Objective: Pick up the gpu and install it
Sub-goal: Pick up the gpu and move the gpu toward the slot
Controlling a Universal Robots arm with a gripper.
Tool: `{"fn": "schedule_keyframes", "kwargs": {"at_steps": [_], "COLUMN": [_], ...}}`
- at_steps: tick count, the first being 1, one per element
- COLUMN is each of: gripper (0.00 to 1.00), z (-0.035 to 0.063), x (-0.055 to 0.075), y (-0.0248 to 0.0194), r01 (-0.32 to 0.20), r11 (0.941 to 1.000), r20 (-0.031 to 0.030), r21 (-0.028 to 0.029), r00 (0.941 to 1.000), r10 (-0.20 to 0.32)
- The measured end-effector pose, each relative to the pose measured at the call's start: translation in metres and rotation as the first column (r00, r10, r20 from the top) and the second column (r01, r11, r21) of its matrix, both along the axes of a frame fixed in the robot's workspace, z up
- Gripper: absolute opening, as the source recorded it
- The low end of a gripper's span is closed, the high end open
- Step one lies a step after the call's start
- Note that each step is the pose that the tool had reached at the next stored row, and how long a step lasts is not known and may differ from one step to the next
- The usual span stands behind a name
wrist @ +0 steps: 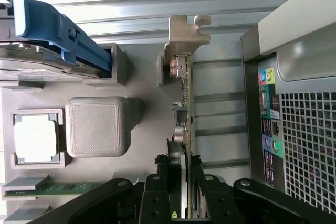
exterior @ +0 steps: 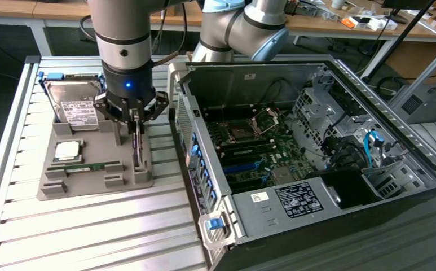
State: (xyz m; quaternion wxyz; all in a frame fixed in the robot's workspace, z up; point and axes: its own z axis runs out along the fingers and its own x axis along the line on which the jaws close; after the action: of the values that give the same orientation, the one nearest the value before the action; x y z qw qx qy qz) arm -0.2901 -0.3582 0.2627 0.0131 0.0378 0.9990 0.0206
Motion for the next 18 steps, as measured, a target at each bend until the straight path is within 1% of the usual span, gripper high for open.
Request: {"fn": "schedule_keyframes", "kwargs": {"at_steps": [18], "gripper": [0.27], "z": [0.0094], "x": [0.0], "y": [0.0], "r01": [0.0], "r11": [1.0], "r20": [0.0], "r21": [-0.0001], "r00": [1.0], "r10": [0.0]}}
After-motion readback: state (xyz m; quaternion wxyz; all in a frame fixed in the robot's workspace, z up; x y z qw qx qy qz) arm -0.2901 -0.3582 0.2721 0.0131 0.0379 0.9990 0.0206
